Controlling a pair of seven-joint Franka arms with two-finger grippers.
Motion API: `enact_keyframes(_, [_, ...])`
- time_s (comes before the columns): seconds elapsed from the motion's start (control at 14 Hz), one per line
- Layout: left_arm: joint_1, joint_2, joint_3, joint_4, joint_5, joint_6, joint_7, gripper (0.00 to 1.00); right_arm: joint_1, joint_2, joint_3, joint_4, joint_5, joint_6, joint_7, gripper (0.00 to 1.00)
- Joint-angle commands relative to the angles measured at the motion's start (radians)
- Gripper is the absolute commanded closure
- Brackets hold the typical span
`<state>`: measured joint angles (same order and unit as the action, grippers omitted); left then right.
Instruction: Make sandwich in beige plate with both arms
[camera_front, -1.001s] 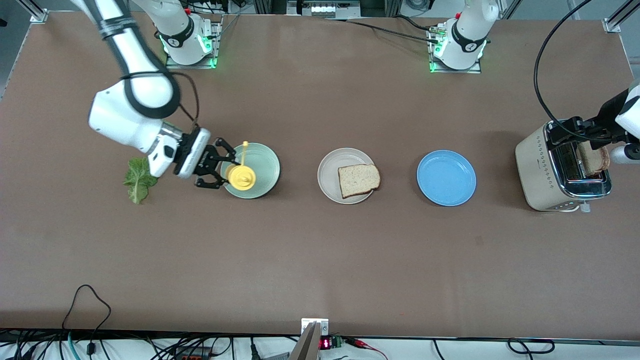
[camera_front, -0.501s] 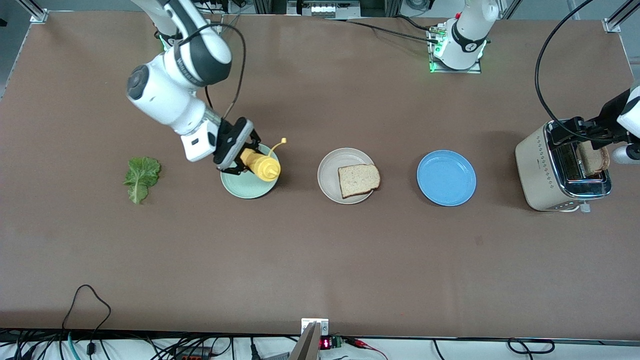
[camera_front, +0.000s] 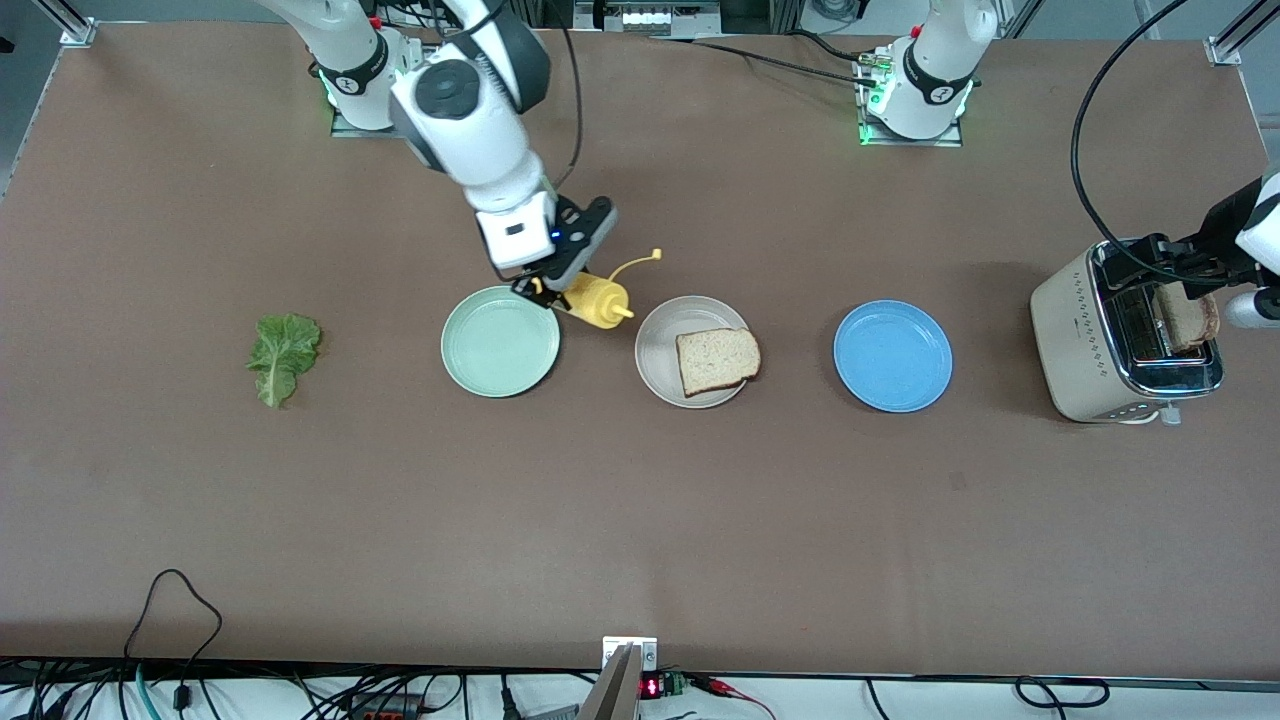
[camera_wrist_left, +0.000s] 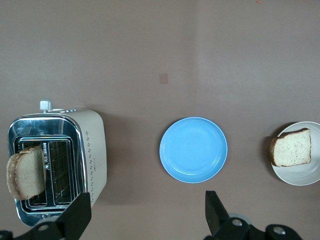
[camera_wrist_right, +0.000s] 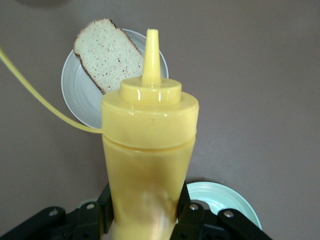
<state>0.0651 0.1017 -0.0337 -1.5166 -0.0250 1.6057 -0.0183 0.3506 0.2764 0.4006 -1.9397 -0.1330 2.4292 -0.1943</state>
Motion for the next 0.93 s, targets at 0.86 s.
enact_keyframes(0.86, [0.021,-0.004,0.005,-0.013,0.011,0.002,0.008,0.0,0.398,0.405,-0.29,0.505,-0.14,-0.194,0.204,1.0])
